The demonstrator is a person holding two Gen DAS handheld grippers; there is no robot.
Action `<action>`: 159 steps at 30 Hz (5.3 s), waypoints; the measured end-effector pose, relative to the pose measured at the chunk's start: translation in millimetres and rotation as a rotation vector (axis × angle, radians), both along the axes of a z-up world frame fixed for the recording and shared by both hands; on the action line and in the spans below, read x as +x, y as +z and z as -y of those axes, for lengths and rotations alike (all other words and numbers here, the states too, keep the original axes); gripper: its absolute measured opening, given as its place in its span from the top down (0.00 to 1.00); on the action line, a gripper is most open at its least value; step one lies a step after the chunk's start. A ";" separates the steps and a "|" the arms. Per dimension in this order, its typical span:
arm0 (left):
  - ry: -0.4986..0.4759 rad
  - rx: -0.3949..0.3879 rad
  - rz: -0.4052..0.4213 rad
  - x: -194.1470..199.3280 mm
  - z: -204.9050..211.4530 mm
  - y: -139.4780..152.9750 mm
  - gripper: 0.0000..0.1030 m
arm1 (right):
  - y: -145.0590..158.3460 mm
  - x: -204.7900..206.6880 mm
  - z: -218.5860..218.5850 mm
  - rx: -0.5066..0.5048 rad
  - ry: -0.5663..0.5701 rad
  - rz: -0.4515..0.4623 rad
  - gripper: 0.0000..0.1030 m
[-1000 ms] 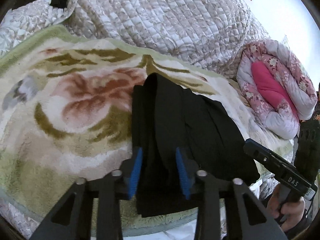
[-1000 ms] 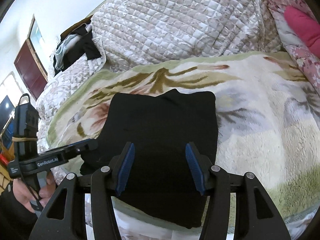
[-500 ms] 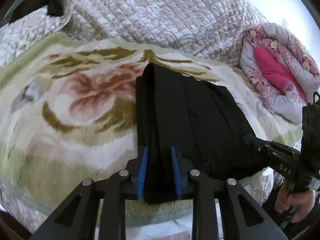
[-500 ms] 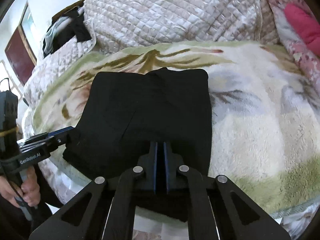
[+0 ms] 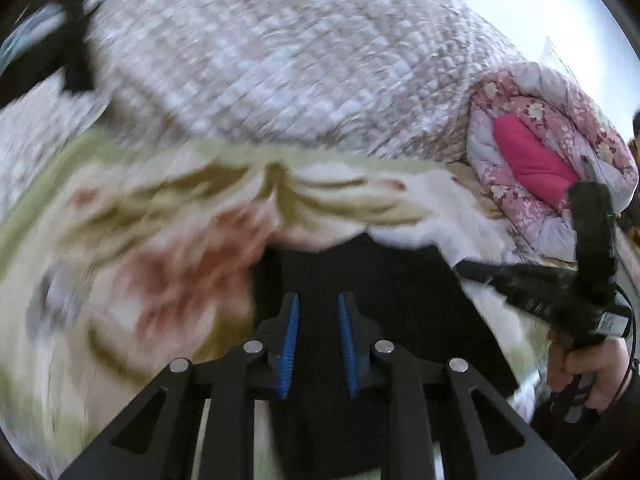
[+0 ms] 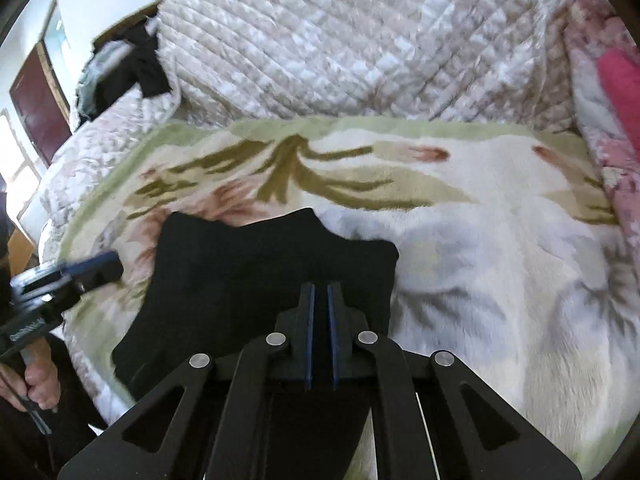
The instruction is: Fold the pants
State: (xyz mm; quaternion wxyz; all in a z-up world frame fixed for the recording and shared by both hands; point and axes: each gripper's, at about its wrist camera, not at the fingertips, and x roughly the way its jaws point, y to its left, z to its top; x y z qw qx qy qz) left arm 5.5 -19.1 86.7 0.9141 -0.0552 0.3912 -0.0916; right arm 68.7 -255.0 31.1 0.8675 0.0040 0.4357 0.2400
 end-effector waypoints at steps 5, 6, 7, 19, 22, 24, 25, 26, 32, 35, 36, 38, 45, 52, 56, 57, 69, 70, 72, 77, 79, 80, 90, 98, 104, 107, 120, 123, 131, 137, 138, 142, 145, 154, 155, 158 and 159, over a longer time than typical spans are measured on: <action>-0.008 0.076 -0.102 57.0 11.5 -43.9 0.78 | -30.6 36.4 3.3 0.001 -0.048 -0.074 0.95; 0.003 0.068 -0.108 56.6 8.4 -52.7 0.77 | -39.0 42.8 10.2 0.006 -0.079 -0.094 0.99; 0.011 0.059 -0.086 53.2 3.3 -56.7 0.75 | -43.2 46.7 17.0 0.051 -0.089 -0.114 1.00; 0.035 0.051 -0.047 46.0 1.1 -54.3 0.75 | -30.9 32.3 11.3 0.020 -0.073 -0.031 0.93; 0.040 0.075 -0.042 39.0 3.3 -46.6 0.75 | -18.4 15.4 5.9 -0.002 -0.039 0.024 0.80; 0.041 0.069 -0.043 33.1 2.3 -41.6 0.75 | -10.7 -0.5 4.8 0.000 -0.016 0.046 0.73; 0.042 0.072 -0.045 29.6 2.4 -39.3 0.75 | -7.4 -9.0 4.5 0.002 -0.005 0.055 0.68; 0.042 0.077 -0.047 26.1 2.7 -37.3 0.75 | -4.8 -17.4 4.8 0.006 0.007 0.059 0.65; 0.046 0.083 -0.051 -6.4 3.8 -33.4 0.72 | -3.3 -57.4 2.7 0.011 0.033 0.069 0.60; 0.042 0.086 -0.061 -26.3 5.8 -40.7 0.71 | -13.0 -71.3 -6.7 -0.034 0.065 0.069 0.60; 0.038 0.093 -0.065 -30.7 7.1 -44.2 0.71 | -16.4 -72.2 -10.3 -0.053 0.077 0.070 0.60; 0.043 0.113 -0.051 -37.4 9.6 -49.7 0.67 | -24.2 -74.3 -19.1 -0.114 0.095 0.107 0.59; 0.053 0.105 -0.049 -34.8 7.2 -50.3 0.62 | -26.3 -69.4 -13.0 -0.057 0.082 0.092 0.51; 0.064 0.104 -0.050 -34.9 5.0 -50.7 0.55 | -24.8 -71.6 -15.5 -0.078 0.079 0.103 0.50; 0.082 0.095 -0.051 -31.4 -7.1 -47.4 0.53 | -18.4 -71.1 -6.0 -0.095 0.024 0.137 0.50; 0.098 0.090 -0.050 -30.3 -12.5 -46.8 0.53 | -17.0 -68.7 -0.5 -0.085 0.002 0.136 0.50; 0.066 -0.055 -0.055 -25.4 -24.1 -42.6 0.53 | -16.8 -52.4 26.0 0.031 -0.107 0.042 0.50; 0.055 -0.051 -0.050 -25.9 -20.6 -42.1 0.53 | -14.2 -54.7 22.8 0.015 -0.099 0.064 0.50; 0.041 -0.052 -0.037 -27.1 -16.3 -38.9 0.53 | -11.3 -58.3 17.5 -0.005 -0.073 0.092 0.50; -0.026 -0.018 -0.030 -35.1 2.3 -39.4 0.52 | -15.1 -72.8 -10.8 -0.047 0.096 0.105 0.50; -0.041 0.005 -0.045 -39.6 7.6 -44.4 0.51 | -22.4 -81.9 -24.6 -0.122 0.161 0.126 0.50; -0.046 0.025 -0.043 -42.9 9.2 -46.4 0.49 | -21.5 -87.1 -25.8 -0.144 0.176 0.163 0.50; -0.079 0.001 -0.014 -70.7 7.7 -38.6 0.47 | -27.9 -107.7 -23.8 -0.172 0.303 0.178 0.50; -0.079 -0.003 -0.041 -74.0 9.9 -56.2 0.46 | -29.9 -117.4 -31.8 -0.237 0.328 0.235 0.50; -0.048 0.002 -0.032 -79.8 1.6 -60.7 0.42 | -26.6 -117.0 -29.8 -0.209 0.321 0.213 0.50; -0.015 -0.037 -0.055 -72.4 -11.8 -60.1 0.40 | -19.9 -102.4 -11.6 -0.091 0.241 0.139 0.50; 0.018 -0.186 -0.189 -9.5 -30.0 -62.4 0.41 | -31.6 -41.6 56.2 0.232 -0.096 -0.122 0.50; 0.011 -0.213 -0.183 -9.5 -29.6 -64.9 0.39 | -36.5 -34.8 64.4 0.315 -0.121 -0.162 0.50; 0.011 -0.259 -0.173 -15.6 -28.3 -68.5 0.38 | -39.2 -34.4 56.7 0.379 -0.100 -0.198 0.48; 0.027 -0.294 -0.178 -2.4 -29.4 -72.8 0.35 | -43.7 -19.0 48.0 0.364 -0.099 -0.201 0.50; 0.032 -0.302 -0.182 -0.9 -29.6 -72.9 0.35 | -42.9 -19.8 47.3 0.360 -0.101 -0.200 0.53; 0.040 -0.278 -0.174 -9.5 -26.7 -69.0 0.43 | -42.2 -27.7 49.6 0.369 -0.103 -0.202 0.72; 0.039 -0.254 -0.165 -8.7 -22.3 -67.6 0.46 | -46.0 -23.0 45.5 0.345 -0.104 -0.205 0.74; 0.006 -0.178 -0.111 -8.1 -7.7 -40.0 0.75 | -18.3 -30.7 32.2 0.296 -0.118 -0.125 0.86; 0.004 -0.177 -0.108 -8.2 -7.5 -36.2 0.76 | -12.3 -32.7 30.7 0.295 -0.114 -0.112 0.86; -0.009 -0.181 -0.098 -7.1 -8.5 -25.9 0.77 | 2.5 -34.6 23.6 0.288 -0.093 -0.081 0.86; -0.012 -0.177 -0.094 -5.4 -8.3 -22.7 0.77 | 7.5 -33.3 21.1 0.286 -0.085 -0.074 0.86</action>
